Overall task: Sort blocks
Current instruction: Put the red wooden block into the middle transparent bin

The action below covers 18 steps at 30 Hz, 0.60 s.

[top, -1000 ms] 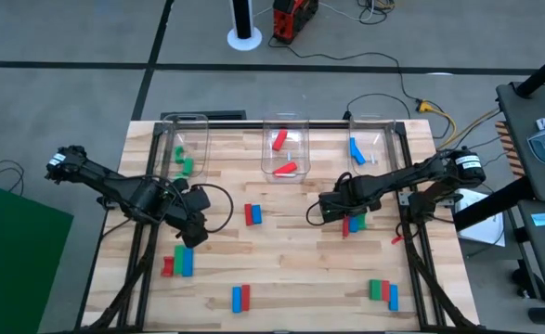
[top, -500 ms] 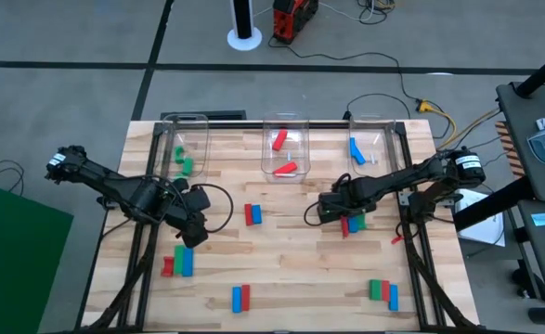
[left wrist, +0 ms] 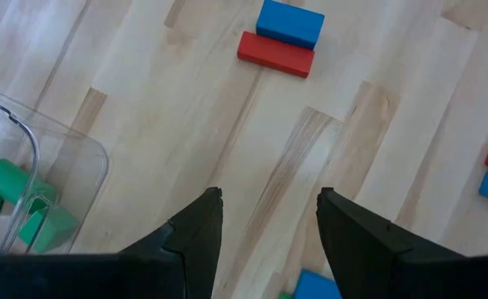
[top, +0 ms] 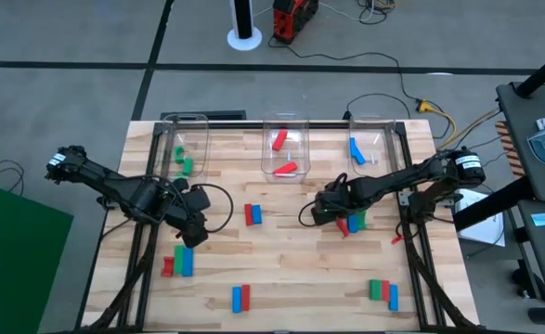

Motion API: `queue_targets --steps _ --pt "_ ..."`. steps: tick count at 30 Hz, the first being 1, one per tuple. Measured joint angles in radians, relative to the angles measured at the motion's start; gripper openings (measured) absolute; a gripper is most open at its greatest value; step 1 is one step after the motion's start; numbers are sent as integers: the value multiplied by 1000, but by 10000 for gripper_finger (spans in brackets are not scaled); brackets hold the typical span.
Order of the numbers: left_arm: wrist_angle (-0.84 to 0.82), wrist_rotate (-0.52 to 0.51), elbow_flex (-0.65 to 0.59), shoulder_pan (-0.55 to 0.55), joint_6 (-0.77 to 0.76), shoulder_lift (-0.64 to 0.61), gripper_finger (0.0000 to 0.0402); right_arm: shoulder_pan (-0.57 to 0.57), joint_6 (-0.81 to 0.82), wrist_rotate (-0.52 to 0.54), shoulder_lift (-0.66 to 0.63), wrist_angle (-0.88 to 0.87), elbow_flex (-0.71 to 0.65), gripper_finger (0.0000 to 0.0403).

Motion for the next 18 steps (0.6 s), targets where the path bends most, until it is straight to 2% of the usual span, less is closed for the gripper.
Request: queue_targets --steps 5,9,14,18 --pt "0 0 0 0 0 0 173 0 -143 -18 0 -4 0 133" --pt "0 0 0 0 0 0 173 0 -236 -81 0 -10 0 145" --pt "0 -9 0 0 8 0 173 6 -280 -105 8 -12 1 159" --pt "0 -26 0 0 11 0 173 7 -317 -105 60 3 1 159"
